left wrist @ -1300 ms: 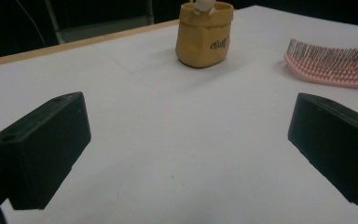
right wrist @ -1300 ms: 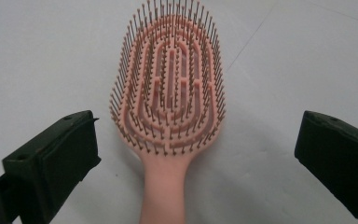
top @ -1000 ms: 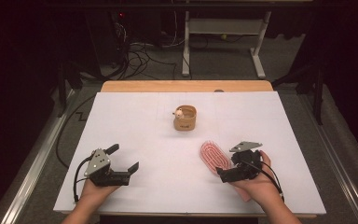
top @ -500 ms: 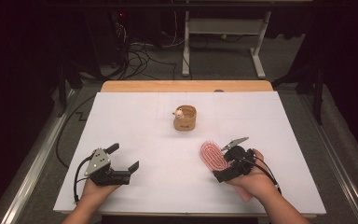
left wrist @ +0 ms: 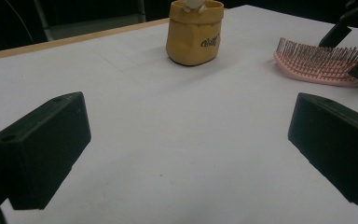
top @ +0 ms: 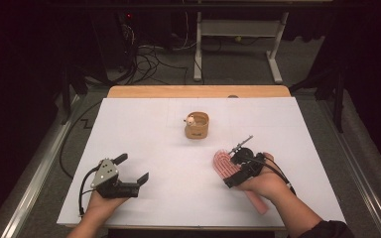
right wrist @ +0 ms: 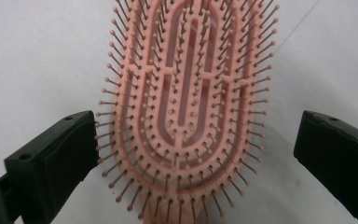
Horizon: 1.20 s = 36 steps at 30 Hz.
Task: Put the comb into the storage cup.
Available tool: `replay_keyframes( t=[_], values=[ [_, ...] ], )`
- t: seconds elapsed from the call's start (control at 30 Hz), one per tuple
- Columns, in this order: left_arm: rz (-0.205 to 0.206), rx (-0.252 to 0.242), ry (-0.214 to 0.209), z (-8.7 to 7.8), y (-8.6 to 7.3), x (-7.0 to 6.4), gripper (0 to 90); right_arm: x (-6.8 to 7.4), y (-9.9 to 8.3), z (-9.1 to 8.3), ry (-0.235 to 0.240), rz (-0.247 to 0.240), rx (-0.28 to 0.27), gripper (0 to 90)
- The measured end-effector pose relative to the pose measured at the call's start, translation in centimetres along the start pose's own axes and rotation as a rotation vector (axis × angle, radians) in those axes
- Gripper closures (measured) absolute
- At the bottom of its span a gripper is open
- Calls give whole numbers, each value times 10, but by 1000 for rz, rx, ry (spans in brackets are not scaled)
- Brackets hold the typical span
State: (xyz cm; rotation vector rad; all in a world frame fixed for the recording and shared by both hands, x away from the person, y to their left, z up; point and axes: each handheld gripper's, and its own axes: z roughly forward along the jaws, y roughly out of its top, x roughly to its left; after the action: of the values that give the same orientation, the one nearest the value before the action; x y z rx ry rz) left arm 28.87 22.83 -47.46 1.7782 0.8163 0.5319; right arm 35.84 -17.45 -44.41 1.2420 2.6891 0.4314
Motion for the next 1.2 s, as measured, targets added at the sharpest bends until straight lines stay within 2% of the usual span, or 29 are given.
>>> replay_keyframes(
  t=[0.23, 0.33, 0.4, 0.43, 0.47, 0.53, 0.8, 0.83, 0.87, 0.9, 1.2],
  values=[
    [-5, 1, 0, 0, 0, 0, 0, 1, 13, 8, -6, -17, 50, 2],
    [-8, 0, 1, 0, -1, 1, 0, 0, 20, 12, 4, -8, 78, 2],
    [-7, 2, 2, 0, -1, 1, 0, 0, 24, 12, -7, -15, 89, 3],
    [-6, 3, 1, 0, -1, 1, 0, 1, 25, 12, -9, -1, 97, 4],
    [-5, 2, 1, 0, -1, 1, 0, -1, 28, 13, -10, -30, 94, 5],
    [-6, 2, -2, 0, 0, 0, 0, 1, 30, 14, -15, -15, 107, 10],
    [-8, -3, 1, -1, 0, 1, 0, 4, 40, 17, -14, -28, 133, 105],
    [-7, -2, 1, -1, 0, 1, 0, 4, 41, 18, -14, -34, 131, 111],
    [-9, -2, 1, -1, 0, 2, 0, 3, 42, 19, -11, -61, 125, 118],
    [-10, -6, 3, -1, 0, 2, 0, 6, 44, 19, -10, -32, 140, 124],
    [-19, -13, 9, -2, 0, 3, 0, 7, 45, 20, -13, -4, 140, 133]
  ],
)
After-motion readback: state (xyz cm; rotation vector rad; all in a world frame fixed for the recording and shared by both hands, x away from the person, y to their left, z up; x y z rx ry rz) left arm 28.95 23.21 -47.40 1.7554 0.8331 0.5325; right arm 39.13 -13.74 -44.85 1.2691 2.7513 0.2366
